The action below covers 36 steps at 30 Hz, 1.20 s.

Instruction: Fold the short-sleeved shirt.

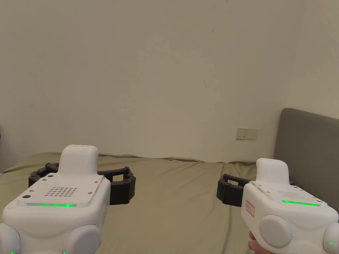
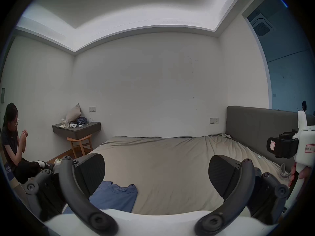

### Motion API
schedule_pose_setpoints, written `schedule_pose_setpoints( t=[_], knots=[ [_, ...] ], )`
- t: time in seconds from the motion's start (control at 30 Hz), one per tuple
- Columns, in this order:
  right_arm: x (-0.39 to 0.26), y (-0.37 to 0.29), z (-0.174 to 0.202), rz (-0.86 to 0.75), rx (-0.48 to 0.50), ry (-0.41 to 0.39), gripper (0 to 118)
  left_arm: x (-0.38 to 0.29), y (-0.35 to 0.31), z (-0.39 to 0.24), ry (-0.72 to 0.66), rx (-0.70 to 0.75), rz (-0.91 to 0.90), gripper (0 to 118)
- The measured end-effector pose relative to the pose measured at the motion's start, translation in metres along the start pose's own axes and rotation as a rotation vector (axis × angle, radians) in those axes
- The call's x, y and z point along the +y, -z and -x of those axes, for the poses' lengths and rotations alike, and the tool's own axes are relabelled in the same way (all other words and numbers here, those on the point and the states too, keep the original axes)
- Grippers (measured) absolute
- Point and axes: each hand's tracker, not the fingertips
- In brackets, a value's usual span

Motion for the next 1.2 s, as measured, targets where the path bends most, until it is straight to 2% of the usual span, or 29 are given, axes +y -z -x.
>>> schedule_pose_setpoints(
  t=[0.73,1.03,1.2],
  knots=[
    [0.0009,-0.0025,-0.0006,-0.011,0.008,-0.010,118,0.0028,-0.0025,0.0009,0.010,0.027,-0.002,118],
    [-0.0010,-0.0037,0.0012,-0.024,0.001,-0.041,118,0.0049,-0.0028,-0.0035,0.007,0.007,-0.004,118],
    [-0.0021,-0.0022,-0.0005,-0.020,0.002,-0.030,118,0.0043,-0.0020,-0.0021,-0.008,-0.009,0.008,118]
  ],
)
